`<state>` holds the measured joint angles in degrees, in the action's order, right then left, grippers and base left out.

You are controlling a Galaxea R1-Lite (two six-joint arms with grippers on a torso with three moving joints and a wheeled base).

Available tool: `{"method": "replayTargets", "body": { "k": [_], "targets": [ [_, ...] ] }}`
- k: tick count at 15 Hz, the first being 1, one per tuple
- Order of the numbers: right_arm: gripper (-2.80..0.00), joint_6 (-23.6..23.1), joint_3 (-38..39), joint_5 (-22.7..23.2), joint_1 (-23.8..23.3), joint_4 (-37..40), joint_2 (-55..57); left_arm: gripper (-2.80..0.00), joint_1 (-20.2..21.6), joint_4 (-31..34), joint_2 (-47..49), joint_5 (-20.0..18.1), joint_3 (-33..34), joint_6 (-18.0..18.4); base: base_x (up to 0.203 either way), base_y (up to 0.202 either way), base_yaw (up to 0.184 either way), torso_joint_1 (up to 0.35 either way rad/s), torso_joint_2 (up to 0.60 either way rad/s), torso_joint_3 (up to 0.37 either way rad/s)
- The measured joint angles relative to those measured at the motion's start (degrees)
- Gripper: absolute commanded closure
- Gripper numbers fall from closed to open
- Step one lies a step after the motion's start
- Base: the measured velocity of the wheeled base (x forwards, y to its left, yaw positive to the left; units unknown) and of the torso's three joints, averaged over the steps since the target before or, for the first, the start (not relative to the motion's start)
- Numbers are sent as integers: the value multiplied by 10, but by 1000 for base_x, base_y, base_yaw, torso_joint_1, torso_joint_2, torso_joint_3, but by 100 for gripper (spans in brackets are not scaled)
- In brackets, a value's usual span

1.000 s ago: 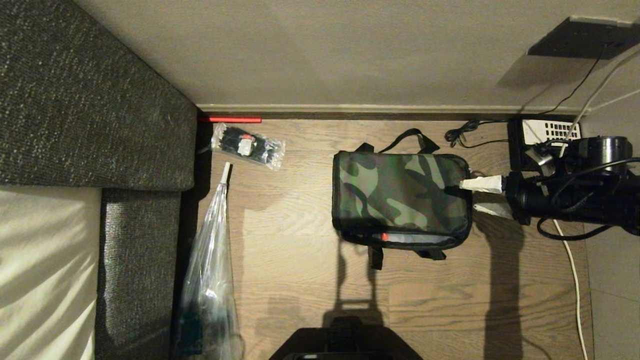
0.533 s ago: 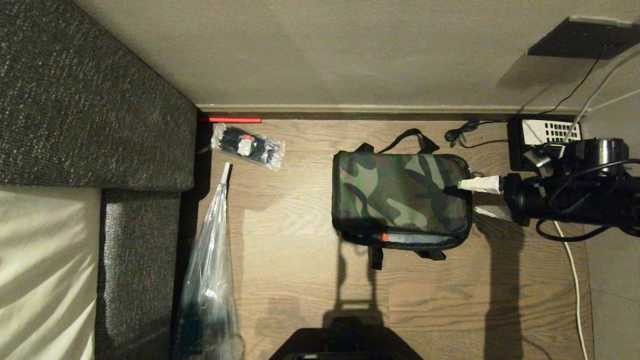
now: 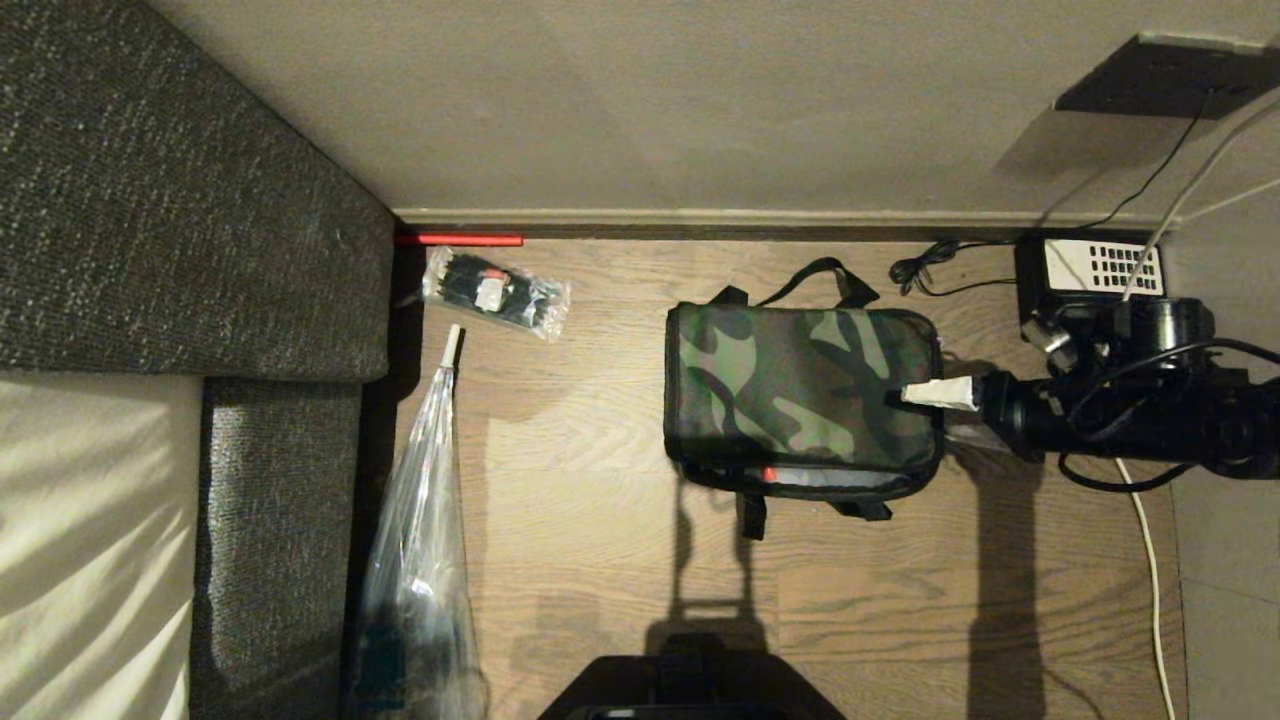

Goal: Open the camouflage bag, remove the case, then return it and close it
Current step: Open the top of the storage box

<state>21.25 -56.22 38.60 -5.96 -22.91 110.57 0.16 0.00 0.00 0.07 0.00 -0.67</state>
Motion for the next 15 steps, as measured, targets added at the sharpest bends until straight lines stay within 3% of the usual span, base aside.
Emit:
{"method": "replayTargets", "body": {
  "k": [6, 15],
  "targets": [
    [-280, 13, -6, 3, 11, 3, 9, 0, 0, 0, 0, 0, 0, 0, 0, 0, 0, 0, 0, 0],
    [-280, 78, -2, 0, 54, 1, 13, 0, 0, 0, 0, 0, 0, 0, 0, 0, 0, 0, 0, 0]
  ]
}}
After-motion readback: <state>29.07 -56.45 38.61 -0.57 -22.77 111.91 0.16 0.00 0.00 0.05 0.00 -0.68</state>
